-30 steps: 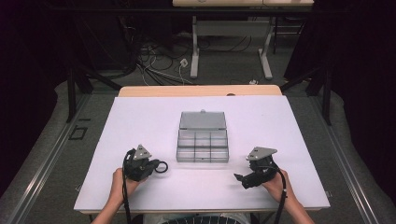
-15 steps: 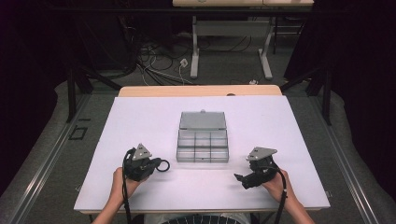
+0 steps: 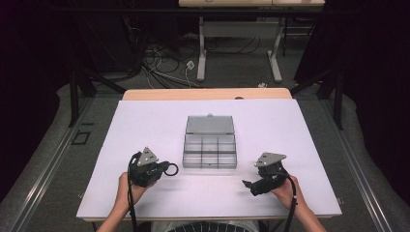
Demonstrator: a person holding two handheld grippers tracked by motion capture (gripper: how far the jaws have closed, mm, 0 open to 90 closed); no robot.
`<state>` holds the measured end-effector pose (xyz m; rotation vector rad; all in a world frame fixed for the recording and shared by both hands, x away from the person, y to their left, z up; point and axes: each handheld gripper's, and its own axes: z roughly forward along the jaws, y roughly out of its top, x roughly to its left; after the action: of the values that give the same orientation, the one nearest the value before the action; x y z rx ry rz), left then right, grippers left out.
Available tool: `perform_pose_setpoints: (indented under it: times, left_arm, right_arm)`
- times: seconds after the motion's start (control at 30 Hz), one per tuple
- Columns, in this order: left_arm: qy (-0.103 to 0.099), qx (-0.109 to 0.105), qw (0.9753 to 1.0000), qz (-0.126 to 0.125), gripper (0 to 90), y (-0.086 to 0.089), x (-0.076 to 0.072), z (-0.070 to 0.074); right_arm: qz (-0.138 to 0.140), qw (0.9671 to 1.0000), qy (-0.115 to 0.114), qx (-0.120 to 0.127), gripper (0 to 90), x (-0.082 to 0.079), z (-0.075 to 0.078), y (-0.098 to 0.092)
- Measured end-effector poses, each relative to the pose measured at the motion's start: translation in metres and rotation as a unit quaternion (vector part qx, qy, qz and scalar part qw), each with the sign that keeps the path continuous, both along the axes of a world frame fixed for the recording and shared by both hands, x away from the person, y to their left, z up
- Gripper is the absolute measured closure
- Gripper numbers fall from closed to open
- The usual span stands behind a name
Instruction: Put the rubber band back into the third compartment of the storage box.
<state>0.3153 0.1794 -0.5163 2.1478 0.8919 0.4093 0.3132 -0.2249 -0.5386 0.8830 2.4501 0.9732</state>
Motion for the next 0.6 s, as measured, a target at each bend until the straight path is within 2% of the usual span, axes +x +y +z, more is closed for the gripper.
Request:
perform_pose_setpoints:
  times: [0.23,0.6]
  left_arm:
    - [-0.013,-0.009,0.9999,-0.003,87.1,-0.006,0.001,0.008]
    - [-0.016,-0.018,0.9997,-0.006,87.1,-0.012,0.005,0.012]
  right_arm:
    - [-0.003,1.0000,-0.004,-0.004,0.9,0.000,0.002,0.000]
    - [-0.002,1.0000,-0.005,0.000,0.9,0.000,0.001,0.001]
